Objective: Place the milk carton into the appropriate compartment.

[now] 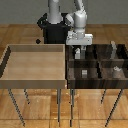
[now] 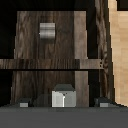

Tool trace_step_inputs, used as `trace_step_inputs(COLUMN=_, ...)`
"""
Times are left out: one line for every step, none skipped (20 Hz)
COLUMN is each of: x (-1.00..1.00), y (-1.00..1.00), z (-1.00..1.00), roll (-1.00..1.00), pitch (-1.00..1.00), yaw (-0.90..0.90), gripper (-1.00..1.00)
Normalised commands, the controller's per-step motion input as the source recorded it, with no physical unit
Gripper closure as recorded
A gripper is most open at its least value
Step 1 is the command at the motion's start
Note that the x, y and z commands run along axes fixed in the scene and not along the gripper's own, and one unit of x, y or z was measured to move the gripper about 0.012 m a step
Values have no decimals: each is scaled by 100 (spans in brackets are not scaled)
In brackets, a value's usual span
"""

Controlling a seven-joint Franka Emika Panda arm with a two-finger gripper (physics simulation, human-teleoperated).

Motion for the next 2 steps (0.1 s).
trace_step_inputs(x=0, y=0, z=0, roll=0, pitch=0, yaw=0, gripper=-100)
trace_step_inputs(x=0, y=0, z=0, roll=0, pitch=0, yaw=0, gripper=-100)
